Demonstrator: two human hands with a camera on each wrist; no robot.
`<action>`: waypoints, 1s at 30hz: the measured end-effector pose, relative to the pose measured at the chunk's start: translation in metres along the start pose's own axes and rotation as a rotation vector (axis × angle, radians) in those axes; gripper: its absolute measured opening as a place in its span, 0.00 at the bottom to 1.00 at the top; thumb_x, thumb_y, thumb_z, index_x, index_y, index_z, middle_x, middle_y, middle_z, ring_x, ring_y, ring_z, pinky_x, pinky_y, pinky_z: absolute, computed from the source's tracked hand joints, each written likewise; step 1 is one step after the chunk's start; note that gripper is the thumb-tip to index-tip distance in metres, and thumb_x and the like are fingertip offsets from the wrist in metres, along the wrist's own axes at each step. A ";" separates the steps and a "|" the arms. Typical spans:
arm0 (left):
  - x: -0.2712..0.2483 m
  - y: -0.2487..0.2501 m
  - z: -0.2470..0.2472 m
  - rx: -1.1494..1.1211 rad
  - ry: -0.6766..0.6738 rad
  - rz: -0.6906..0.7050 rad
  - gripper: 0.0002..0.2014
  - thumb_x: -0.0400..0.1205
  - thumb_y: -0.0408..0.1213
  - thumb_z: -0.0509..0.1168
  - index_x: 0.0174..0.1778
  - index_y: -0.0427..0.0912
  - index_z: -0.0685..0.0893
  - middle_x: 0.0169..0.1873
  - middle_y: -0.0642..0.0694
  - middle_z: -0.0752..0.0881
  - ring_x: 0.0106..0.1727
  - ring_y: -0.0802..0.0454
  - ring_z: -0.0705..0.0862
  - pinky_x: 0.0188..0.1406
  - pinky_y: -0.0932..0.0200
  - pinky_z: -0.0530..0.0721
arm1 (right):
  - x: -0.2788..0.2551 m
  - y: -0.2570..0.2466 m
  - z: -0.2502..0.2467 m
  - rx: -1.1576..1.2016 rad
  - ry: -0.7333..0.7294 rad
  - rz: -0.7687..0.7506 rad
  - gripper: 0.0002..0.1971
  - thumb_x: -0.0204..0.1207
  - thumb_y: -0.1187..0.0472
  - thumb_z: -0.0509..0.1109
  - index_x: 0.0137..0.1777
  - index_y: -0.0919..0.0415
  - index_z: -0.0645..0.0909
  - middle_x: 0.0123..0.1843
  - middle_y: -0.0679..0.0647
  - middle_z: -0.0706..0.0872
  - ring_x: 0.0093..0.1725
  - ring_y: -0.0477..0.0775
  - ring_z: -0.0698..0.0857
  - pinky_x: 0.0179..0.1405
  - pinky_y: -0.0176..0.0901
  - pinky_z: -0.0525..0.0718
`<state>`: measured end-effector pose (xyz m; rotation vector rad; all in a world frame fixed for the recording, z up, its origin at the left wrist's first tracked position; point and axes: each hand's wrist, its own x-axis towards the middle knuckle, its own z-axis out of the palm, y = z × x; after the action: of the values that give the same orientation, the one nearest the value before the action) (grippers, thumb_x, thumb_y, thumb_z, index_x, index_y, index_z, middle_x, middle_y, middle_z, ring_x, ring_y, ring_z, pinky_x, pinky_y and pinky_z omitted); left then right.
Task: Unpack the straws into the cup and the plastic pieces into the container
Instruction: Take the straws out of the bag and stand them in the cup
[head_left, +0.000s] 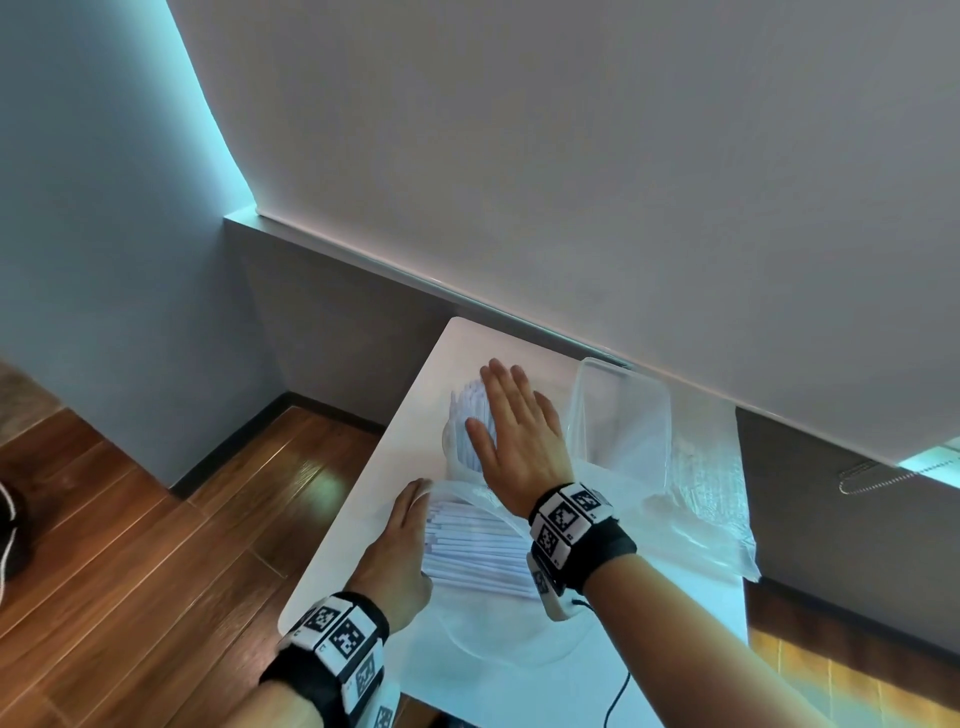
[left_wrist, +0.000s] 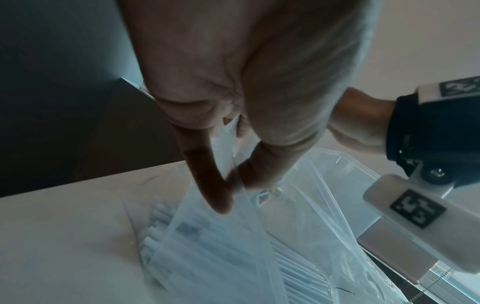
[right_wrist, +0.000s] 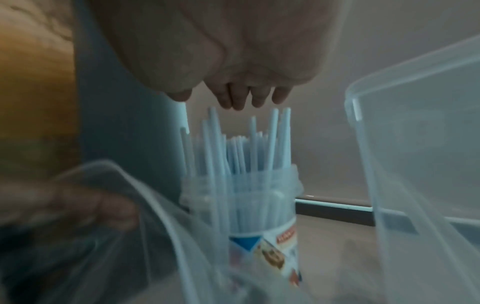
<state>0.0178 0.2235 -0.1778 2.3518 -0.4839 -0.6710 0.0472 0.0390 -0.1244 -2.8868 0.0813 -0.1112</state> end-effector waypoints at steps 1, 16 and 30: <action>0.000 0.000 0.000 0.006 -0.002 0.001 0.53 0.76 0.23 0.71 0.84 0.54 0.40 0.82 0.58 0.46 0.77 0.51 0.68 0.62 0.61 0.84 | -0.001 0.000 0.004 -0.055 -0.059 -0.027 0.31 0.86 0.41 0.38 0.86 0.51 0.44 0.87 0.45 0.43 0.86 0.49 0.40 0.85 0.55 0.45; 0.001 -0.012 0.003 -0.033 0.044 0.049 0.47 0.75 0.20 0.66 0.84 0.52 0.48 0.84 0.61 0.45 0.72 0.48 0.77 0.63 0.55 0.83 | -0.074 -0.037 0.033 -0.015 -0.343 -0.192 0.14 0.74 0.69 0.61 0.55 0.58 0.83 0.52 0.56 0.86 0.49 0.64 0.86 0.42 0.53 0.84; -0.010 -0.021 0.004 0.039 0.043 0.066 0.46 0.75 0.23 0.65 0.85 0.50 0.48 0.84 0.58 0.44 0.78 0.50 0.70 0.71 0.57 0.78 | -0.090 -0.017 0.130 -0.247 -0.470 -0.005 0.18 0.40 0.63 0.85 0.30 0.53 0.83 0.28 0.49 0.83 0.26 0.56 0.83 0.25 0.43 0.80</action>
<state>0.0105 0.2418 -0.1908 2.3704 -0.5576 -0.5840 -0.0310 0.0929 -0.2518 -3.0679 -0.0003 0.6139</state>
